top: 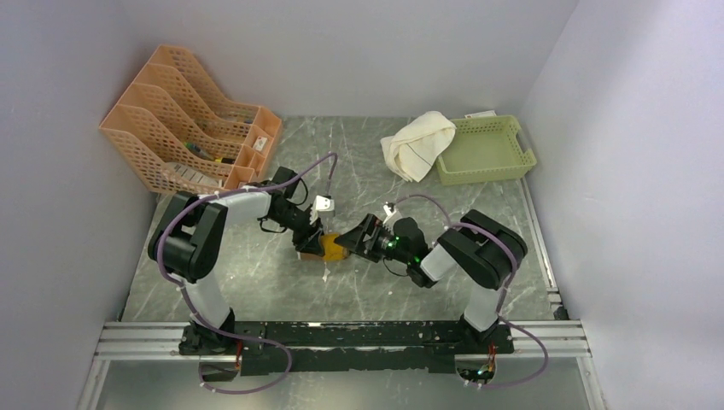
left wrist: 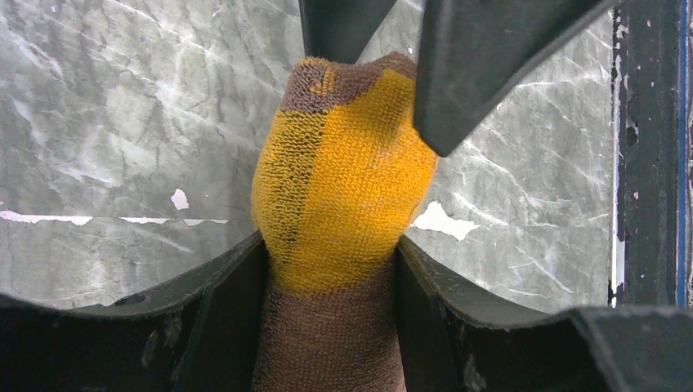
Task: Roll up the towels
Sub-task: Roll the towel at the center of the board.
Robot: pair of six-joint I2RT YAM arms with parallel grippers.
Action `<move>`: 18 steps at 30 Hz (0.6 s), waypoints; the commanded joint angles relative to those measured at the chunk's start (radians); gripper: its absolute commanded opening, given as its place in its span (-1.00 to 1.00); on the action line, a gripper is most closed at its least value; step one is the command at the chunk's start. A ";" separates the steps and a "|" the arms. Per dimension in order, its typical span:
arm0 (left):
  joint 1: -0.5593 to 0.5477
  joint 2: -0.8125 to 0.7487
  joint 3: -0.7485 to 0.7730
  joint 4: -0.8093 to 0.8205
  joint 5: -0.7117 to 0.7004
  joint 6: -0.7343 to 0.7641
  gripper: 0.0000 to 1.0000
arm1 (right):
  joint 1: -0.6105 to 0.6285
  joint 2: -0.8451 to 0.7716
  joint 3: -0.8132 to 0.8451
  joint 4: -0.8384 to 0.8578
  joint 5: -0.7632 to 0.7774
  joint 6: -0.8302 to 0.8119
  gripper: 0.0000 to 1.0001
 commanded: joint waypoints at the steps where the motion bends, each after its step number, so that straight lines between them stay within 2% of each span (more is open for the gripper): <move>1: 0.003 0.025 -0.030 -0.076 -0.034 0.008 0.26 | 0.021 0.098 -0.048 0.014 0.089 0.158 0.84; 7: 0.003 0.011 -0.048 -0.038 -0.082 -0.025 0.30 | 0.093 -0.071 -0.040 -0.427 0.217 0.228 0.82; 10: 0.003 0.017 -0.048 -0.031 -0.099 -0.034 0.30 | 0.113 -0.158 -0.060 -0.571 0.251 0.304 0.82; 14: 0.003 0.018 -0.046 -0.028 -0.106 -0.039 0.29 | 0.163 -0.216 -0.072 -0.613 0.304 0.429 0.77; 18: 0.003 0.019 -0.046 -0.032 -0.095 -0.037 0.29 | 0.194 -0.153 -0.013 -0.605 0.342 0.518 0.73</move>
